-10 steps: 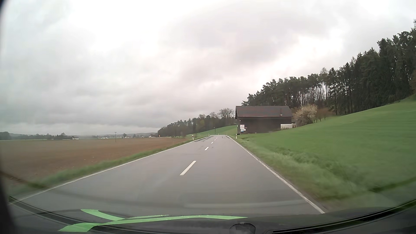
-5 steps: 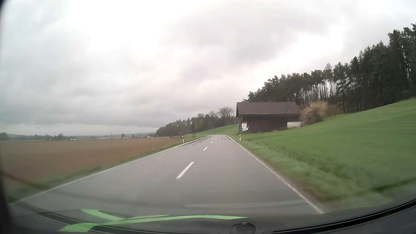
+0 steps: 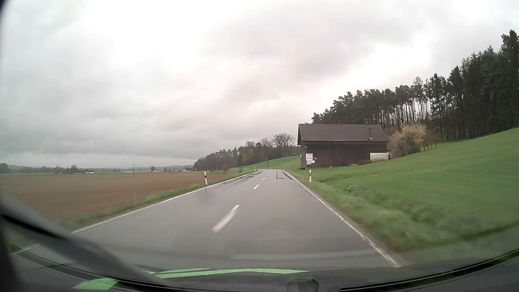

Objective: Follow the waypoints while adhering to traffic rules and regulations

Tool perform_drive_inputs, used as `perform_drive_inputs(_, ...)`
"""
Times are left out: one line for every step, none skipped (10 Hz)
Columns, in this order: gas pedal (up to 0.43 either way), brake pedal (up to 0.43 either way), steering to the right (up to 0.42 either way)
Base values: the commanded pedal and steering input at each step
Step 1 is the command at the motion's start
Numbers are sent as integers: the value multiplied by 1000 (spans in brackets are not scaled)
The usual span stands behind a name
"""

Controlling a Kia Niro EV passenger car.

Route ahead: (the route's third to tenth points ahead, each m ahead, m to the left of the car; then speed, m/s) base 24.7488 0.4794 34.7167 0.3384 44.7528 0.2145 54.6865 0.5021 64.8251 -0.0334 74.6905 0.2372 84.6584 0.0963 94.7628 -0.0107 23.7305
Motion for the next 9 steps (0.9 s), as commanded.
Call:
perform_drive_inputs(157, 0, -3)
perform_drive_inputs(157, 0, -3)
perform_drive_inputs(169, 0, -4)
perform_drive_inputs(169, 0, -3)
perform_drive_inputs(157, 0, -2)
perform_drive_inputs(157, 0, -1)
perform_drive_inputs(157, 0, 0)
perform_drive_inputs(157, 0, 1)
perform_drive_inputs(157, 0, 1)
